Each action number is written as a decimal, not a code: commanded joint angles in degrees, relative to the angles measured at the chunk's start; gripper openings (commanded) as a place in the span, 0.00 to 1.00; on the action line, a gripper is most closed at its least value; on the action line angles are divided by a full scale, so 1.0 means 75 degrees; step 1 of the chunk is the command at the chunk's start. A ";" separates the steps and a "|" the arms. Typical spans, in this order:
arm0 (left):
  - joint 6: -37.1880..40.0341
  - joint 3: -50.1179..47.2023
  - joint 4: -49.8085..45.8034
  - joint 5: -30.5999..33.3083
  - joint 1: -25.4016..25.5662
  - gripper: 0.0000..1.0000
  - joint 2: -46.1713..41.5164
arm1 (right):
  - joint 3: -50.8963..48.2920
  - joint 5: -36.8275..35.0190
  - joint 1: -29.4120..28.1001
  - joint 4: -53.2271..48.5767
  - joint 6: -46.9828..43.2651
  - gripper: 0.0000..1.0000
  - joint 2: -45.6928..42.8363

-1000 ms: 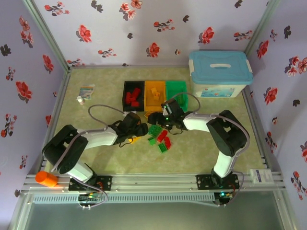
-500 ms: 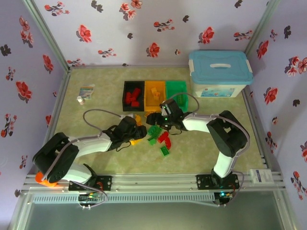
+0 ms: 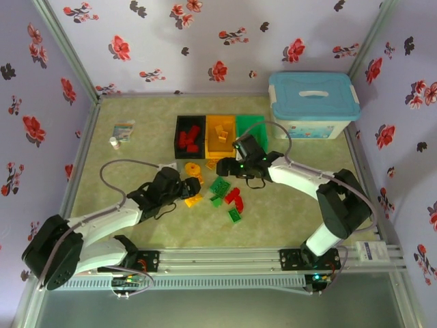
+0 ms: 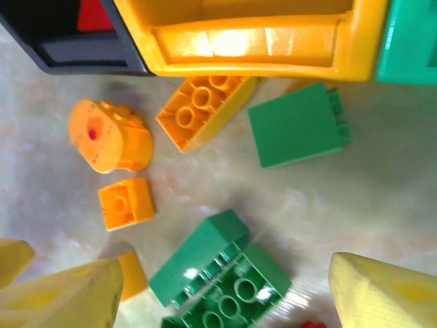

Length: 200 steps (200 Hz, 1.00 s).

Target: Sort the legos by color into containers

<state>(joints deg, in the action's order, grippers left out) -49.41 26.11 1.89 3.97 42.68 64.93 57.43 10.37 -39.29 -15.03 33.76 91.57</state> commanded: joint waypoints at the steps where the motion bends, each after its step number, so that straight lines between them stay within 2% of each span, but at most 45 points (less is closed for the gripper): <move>1: 0.0005 -0.0246 -0.0392 -0.0013 -0.0048 0.72 -0.0360 | 0.0502 -0.0480 -0.0223 -0.1251 -0.0845 0.81 0.0178; 59: -0.0187 -0.0477 -0.0920 0.0129 -0.0112 0.72 -0.1009 | 0.1855 -0.0693 -0.0854 -0.1899 -0.1369 0.80 0.1172; 84: -0.0433 -0.0780 -0.1073 0.0473 -0.0146 0.72 -0.2084 | 0.2718 -0.0750 -0.1399 -0.2504 -0.1839 0.79 0.1827; 103: -0.0521 -0.0781 -0.1735 0.0780 -0.0274 0.73 -0.2973 | 0.3180 -0.0667 -0.1857 -0.2852 -0.2224 0.79 0.2210; 129: -0.0728 -0.0645 -0.2900 0.1256 -0.0544 0.73 -0.3907 | 0.3538 -0.0599 -0.2365 -0.3203 -0.2529 0.84 0.2603; 156: -0.0939 -0.0781 -0.3381 0.1507 -0.0748 0.72 -0.4702 | 0.3657 -0.0661 -0.2684 -0.3369 -0.2696 0.89 0.2858; 200: -0.1035 -0.0846 -0.3659 0.1555 -0.0850 0.72 -0.4954 | 0.4188 -0.1031 -0.3104 -0.3655 -0.2732 0.92 0.3395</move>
<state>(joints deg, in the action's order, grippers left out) -55.72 20.49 -21.96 13.63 36.82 28.25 85.71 4.82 -61.30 -39.20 14.87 115.04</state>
